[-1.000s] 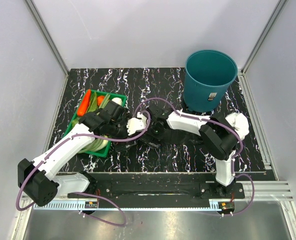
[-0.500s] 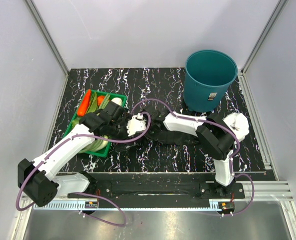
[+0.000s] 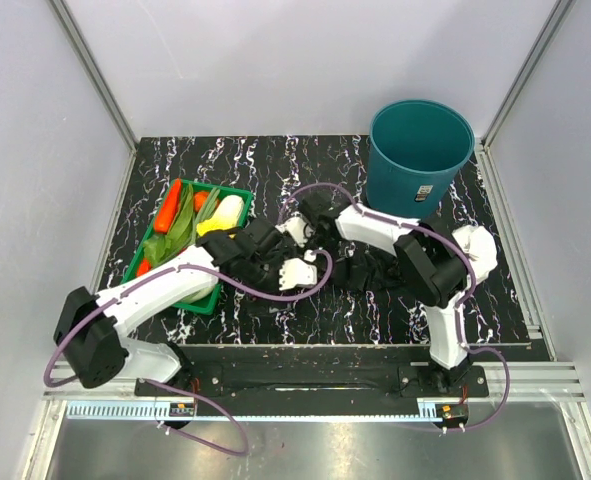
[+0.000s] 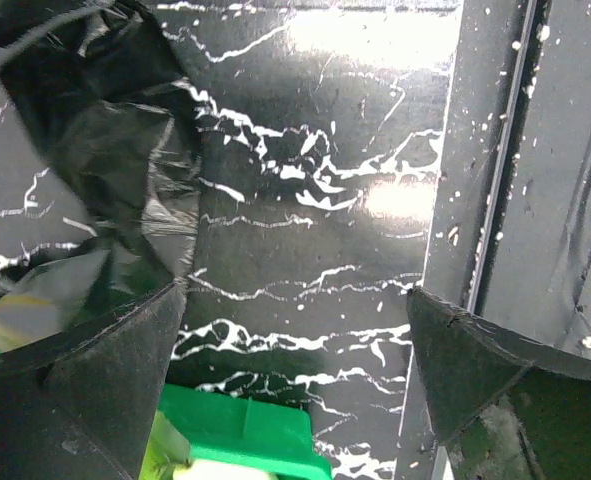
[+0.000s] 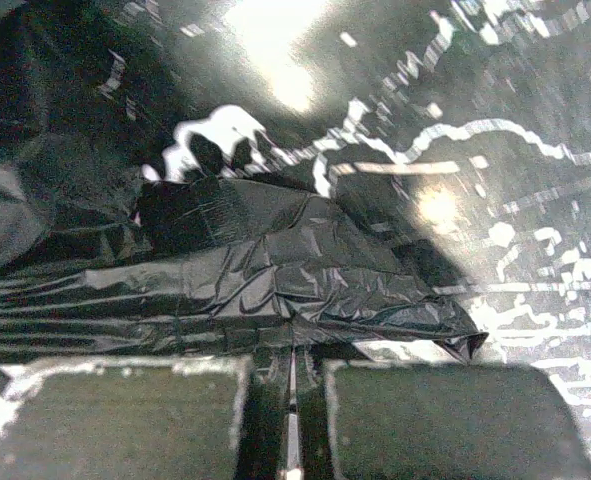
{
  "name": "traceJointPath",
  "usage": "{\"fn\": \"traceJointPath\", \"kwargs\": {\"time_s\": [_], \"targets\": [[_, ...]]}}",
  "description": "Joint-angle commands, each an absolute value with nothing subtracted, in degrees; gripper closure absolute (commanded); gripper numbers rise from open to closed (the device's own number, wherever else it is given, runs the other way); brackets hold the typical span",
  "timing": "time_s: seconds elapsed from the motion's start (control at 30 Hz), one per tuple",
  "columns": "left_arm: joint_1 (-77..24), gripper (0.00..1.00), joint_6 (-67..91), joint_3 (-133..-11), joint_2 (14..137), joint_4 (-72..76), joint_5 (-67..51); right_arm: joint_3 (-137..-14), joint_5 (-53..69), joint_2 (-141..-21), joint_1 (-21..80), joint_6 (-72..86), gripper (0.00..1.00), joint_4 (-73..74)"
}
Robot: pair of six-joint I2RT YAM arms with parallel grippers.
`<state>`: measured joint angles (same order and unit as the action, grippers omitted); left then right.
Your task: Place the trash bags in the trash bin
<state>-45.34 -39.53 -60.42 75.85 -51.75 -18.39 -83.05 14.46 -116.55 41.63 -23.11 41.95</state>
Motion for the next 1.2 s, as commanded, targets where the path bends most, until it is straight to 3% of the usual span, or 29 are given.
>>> {"fn": "traceJointPath", "kwargs": {"time_s": [0.0,0.43,1.07,1.17], "targets": [[-47.72,0.01,-40.52,-62.75,78.74,-45.71,-16.61,-86.31,20.47,-116.89,37.54,-20.04,1.0,50.18],[-50.1,0.01,-39.9,-58.8,87.36,-23.65,-10.28,-95.44,36.99,-122.43,29.45,-20.13,1.0,62.13],[-50.45,0.01,-45.7,-49.13,92.72,1.39,1.58,-96.86,43.07,-124.36,26.28,-22.5,1.0,70.14],[-50.36,0.09,-46.41,-48.69,93.16,2.28,1.41,-97.21,43.86,-124.72,25.93,-22.85,1.0,71.1]]}}
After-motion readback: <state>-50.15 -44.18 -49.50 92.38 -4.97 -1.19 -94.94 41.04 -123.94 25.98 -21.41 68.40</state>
